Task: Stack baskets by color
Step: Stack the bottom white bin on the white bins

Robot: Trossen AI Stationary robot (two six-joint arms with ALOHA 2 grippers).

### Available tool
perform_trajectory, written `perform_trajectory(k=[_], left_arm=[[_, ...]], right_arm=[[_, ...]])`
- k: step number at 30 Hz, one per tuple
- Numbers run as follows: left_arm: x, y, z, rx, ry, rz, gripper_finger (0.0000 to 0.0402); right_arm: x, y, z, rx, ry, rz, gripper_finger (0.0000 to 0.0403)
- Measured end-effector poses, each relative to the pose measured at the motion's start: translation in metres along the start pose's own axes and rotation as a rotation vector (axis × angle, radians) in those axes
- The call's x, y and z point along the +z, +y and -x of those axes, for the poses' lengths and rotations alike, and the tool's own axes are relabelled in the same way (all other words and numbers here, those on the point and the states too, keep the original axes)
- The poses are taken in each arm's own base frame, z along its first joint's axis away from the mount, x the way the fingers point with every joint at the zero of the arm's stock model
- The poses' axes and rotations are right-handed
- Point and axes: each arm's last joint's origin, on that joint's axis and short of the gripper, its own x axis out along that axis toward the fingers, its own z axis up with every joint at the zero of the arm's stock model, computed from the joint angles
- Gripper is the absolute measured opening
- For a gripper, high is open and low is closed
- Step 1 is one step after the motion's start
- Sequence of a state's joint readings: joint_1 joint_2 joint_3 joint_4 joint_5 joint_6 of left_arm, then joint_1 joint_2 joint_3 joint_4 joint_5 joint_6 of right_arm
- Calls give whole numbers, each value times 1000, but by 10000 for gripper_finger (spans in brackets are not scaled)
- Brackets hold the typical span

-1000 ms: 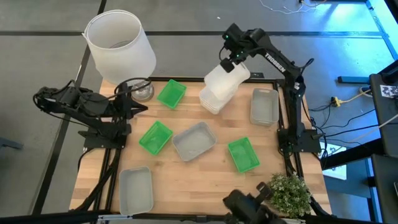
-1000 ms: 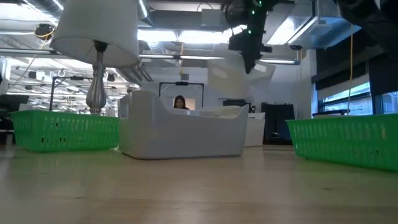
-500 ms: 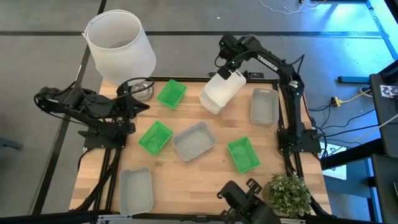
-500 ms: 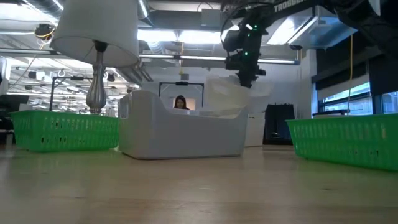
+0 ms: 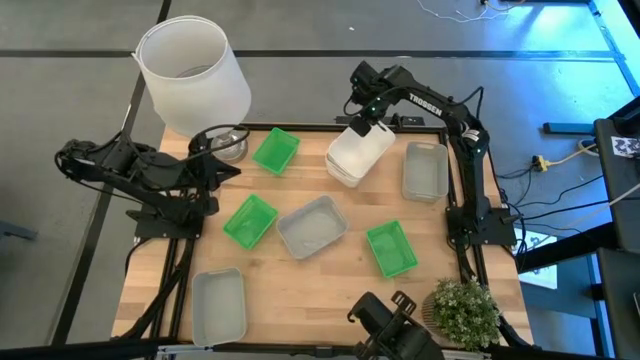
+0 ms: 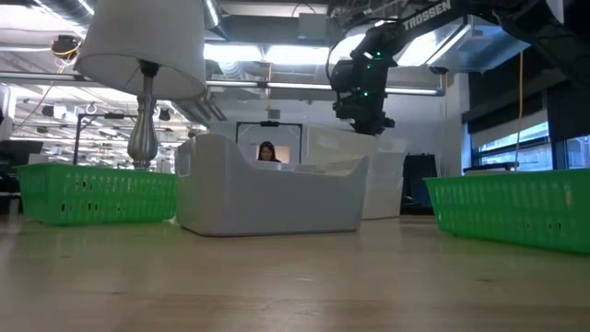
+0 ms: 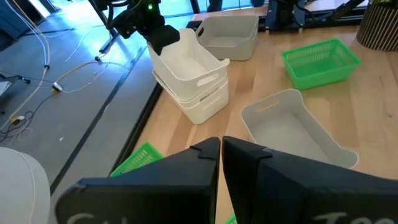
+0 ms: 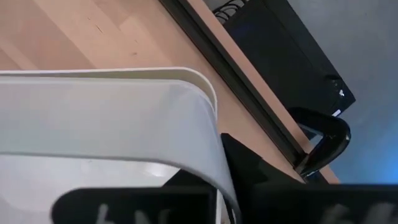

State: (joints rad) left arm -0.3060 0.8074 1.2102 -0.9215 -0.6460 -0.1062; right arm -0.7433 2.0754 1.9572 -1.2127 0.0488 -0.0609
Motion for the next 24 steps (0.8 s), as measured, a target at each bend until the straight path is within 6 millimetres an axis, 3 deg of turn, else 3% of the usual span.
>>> perform_trajectory(k=[11, 14, 20, 24], left_arm=[[0, 0, 0, 0, 0, 0, 12], [0, 0, 0, 0, 0, 0, 11], [0, 0, 0, 0, 0, 18, 11], [-1, 0, 0, 0, 4, 43, 11]], right_arm=[[3, 2, 2, 88, -28, 1, 91], [3, 2, 8, 91, -28, 17, 95], [8, 6, 41, 95, -72, 32, 96], [19, 16, 43, 94, -188, 64, 96]])
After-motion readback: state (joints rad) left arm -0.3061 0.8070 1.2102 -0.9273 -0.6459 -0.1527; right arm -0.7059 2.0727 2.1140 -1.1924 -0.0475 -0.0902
